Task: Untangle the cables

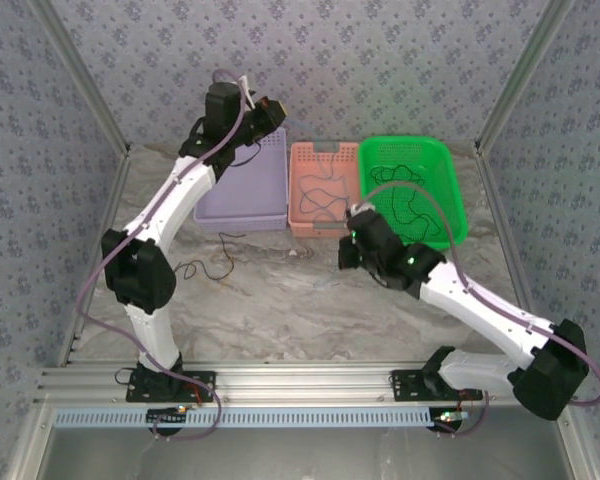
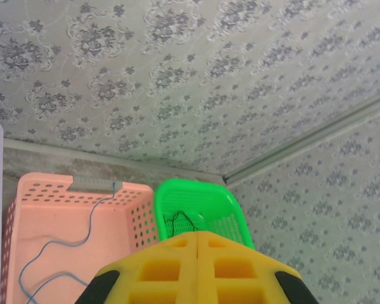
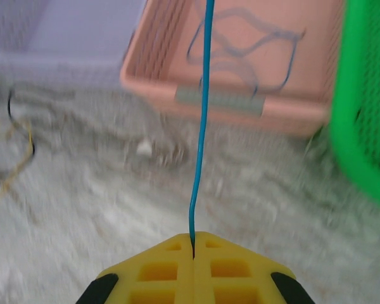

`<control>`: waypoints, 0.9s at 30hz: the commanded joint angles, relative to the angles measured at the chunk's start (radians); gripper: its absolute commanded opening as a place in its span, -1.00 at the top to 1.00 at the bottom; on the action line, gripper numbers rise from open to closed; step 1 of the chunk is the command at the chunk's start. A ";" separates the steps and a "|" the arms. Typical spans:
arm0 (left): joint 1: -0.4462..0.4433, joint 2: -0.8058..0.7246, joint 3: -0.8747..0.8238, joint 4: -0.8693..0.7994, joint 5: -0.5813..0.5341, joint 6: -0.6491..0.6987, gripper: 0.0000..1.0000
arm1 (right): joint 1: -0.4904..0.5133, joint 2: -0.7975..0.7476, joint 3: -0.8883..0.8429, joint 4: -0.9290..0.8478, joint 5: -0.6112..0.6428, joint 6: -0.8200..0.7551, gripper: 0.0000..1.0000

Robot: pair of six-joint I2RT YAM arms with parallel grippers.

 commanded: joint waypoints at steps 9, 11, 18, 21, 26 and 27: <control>0.009 0.329 0.207 0.251 -0.033 -0.097 1.00 | -0.275 0.439 0.390 0.072 -0.136 -0.095 1.00; 0.009 0.412 0.290 0.234 -0.019 -0.098 1.00 | -0.299 0.521 0.440 0.085 -0.137 -0.100 1.00; -0.031 0.497 0.350 0.127 -0.071 -0.032 1.00 | -0.328 0.727 0.587 0.075 -0.150 -0.115 1.00; -0.070 0.500 0.344 0.047 -0.150 0.040 1.00 | -0.328 0.780 0.635 0.047 -0.132 -0.108 1.00; -0.091 0.574 0.443 -0.112 -0.193 0.077 1.00 | -0.326 0.847 0.705 -0.017 -0.126 -0.091 1.00; -0.095 0.586 0.458 -0.132 -0.197 0.087 1.00 | -0.326 0.855 0.714 -0.028 -0.122 -0.087 1.00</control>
